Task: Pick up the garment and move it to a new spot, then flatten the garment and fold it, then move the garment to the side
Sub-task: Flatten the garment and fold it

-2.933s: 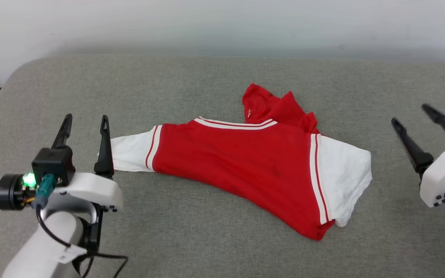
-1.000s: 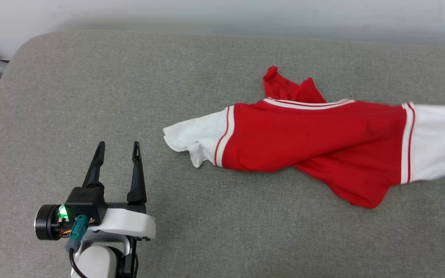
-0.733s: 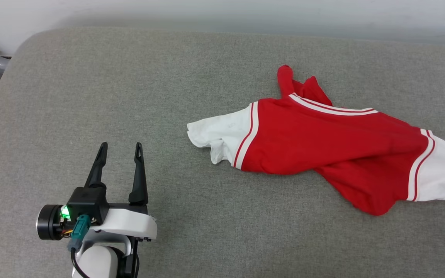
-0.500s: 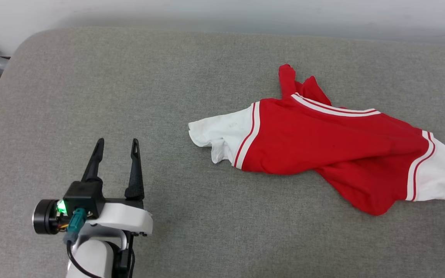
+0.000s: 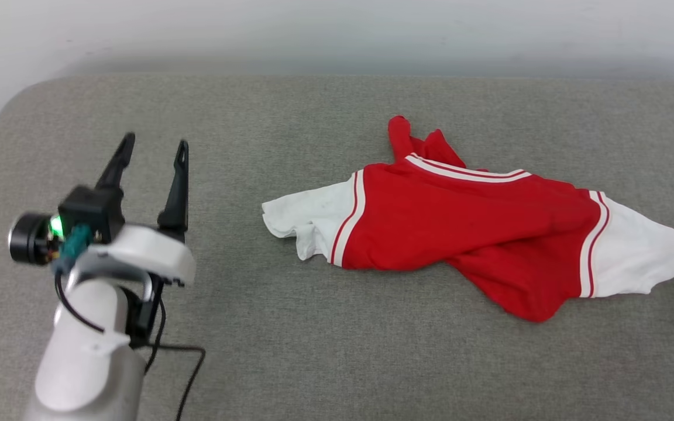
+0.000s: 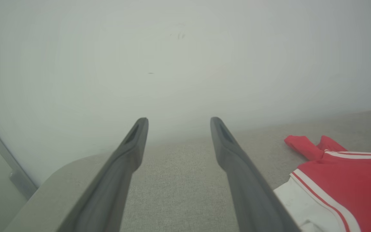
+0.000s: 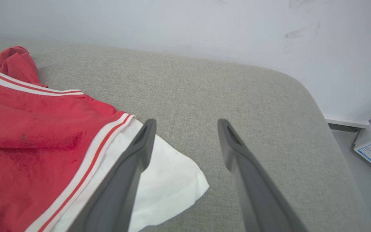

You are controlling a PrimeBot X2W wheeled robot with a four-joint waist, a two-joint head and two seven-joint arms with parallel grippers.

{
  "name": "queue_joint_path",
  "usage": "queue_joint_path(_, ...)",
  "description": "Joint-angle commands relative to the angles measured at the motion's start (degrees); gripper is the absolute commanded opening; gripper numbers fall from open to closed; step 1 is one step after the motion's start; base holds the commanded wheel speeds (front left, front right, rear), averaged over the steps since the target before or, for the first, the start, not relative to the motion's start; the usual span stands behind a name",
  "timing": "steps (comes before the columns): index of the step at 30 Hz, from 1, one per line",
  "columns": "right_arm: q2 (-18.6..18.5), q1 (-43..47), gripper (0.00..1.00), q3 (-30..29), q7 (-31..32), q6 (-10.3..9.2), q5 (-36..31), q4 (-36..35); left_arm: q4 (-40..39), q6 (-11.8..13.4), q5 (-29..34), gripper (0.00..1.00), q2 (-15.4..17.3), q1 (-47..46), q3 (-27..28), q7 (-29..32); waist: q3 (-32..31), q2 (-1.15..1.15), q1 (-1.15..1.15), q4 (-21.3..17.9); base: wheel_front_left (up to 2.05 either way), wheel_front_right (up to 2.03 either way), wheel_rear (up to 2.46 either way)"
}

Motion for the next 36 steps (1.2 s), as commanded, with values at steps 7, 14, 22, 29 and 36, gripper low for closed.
queue_joint_path(7, 2.1, 2.0, 1.00, -3.9, -1.7, -0.08, -4.6, -5.4, 3.0, -1.7, -4.1, 1.00, 5.1, -11.2, -5.0, 10.3, 1.3, 0.00, 0.00, -2.5, 0.00, 0.00, 0.00)
queue_joint_path(14, 4.9, 5.7, 1.00, -10.4, 0.5, -0.08, -10.4, -12.4, 5.5, -1.8, -19.8, 1.00, 12.6, -19.7, -16.5, 34.1, 3.5, 0.00, 0.00, -4.5, 0.00, 0.00, 0.00)
queue_joint_path(22, 8.6, 10.4, 1.00, -18.7, 6.5, -0.08, -15.9, -22.7, 6.5, -1.8, -32.6, 1.00, 17.8, -26.4, -27.2, 54.3, 7.0, 0.00, 0.00, -6.3, 0.00, 0.00, 0.00)
queue_joint_path(29, 11.5, 12.6, 1.00, -23.5, 11.4, -0.08, -19.6, -30.3, 9.2, -1.8, -35.7, 1.00, 18.9, -30.9, -36.0, 61.6, 10.3, 0.00, 0.00, -7.7, 0.00, 0.00, 0.00)
queue_joint_path(36, 13.5, 13.6, 1.00, -25.6, 13.8, -0.08, -21.5, -34.4, 12.9, -1.8, -37.5, 1.00, 20.6, -31.9, -44.5, 64.1, 12.5, 0.00, 0.00, -9.4, 0.00, 0.00, 0.00)
